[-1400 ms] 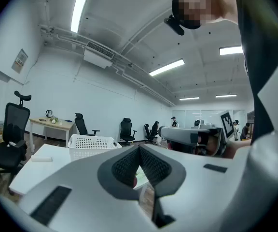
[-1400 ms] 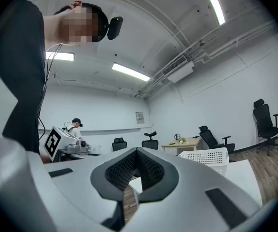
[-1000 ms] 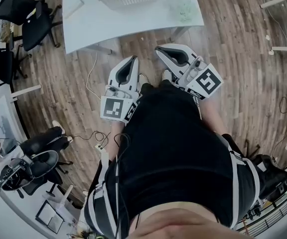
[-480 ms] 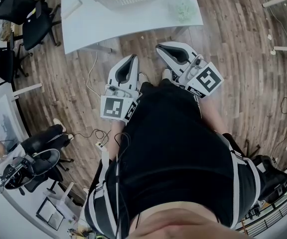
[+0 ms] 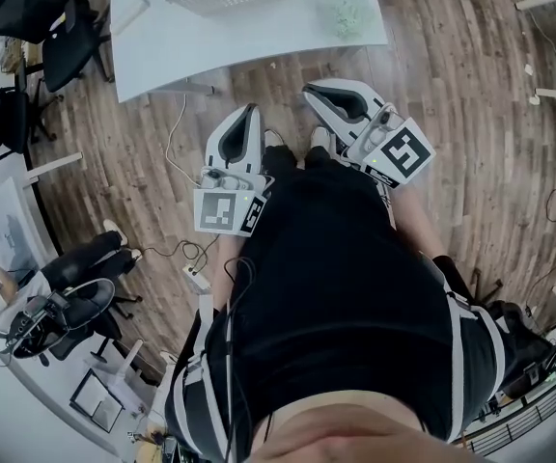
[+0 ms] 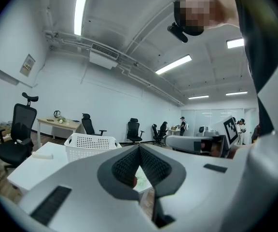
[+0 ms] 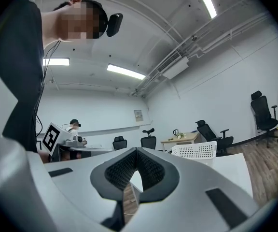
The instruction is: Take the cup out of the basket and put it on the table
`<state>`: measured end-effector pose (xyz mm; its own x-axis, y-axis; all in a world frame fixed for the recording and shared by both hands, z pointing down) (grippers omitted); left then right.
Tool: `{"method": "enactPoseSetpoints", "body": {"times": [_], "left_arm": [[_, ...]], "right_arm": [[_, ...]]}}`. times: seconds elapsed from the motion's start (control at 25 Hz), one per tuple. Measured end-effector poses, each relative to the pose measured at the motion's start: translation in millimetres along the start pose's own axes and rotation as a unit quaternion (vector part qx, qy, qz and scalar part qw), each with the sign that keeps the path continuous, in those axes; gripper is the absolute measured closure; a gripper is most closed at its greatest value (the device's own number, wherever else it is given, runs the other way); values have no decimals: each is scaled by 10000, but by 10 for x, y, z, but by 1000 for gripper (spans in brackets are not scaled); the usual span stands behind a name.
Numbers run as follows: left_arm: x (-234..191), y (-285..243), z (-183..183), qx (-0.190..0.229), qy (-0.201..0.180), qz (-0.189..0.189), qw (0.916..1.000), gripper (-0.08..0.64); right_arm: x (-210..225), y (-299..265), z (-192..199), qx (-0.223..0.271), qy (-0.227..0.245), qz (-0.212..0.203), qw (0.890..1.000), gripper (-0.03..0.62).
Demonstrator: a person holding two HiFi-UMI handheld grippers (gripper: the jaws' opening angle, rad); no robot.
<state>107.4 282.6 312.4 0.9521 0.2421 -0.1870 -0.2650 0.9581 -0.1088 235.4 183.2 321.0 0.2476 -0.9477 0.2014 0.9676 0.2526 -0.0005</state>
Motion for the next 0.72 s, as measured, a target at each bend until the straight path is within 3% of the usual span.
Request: {"method": "enactPoseSetpoints", "body": {"times": [0.28,0.72], "left_arm": [[-167,-82,-29,91,31,-199,9998,540],[-827,-358,-143,123,46,125,9998,540]], "right_arm": [[150,-160,53,-70,-84,-77,9999,574],[320,-750,-30,-101,13,153,9998,574]]}}
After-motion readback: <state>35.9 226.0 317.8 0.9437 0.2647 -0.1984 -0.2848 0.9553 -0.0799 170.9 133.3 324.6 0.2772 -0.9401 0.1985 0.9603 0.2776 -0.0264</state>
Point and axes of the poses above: the fingertips, and each gripper's own axes: y backward along the fingers, x to its right, z out of its underside, the point moved 6 cm from there along y, backward along the fingers, and after that the axes turned 10 degrees about z, right-handed, at the moved point
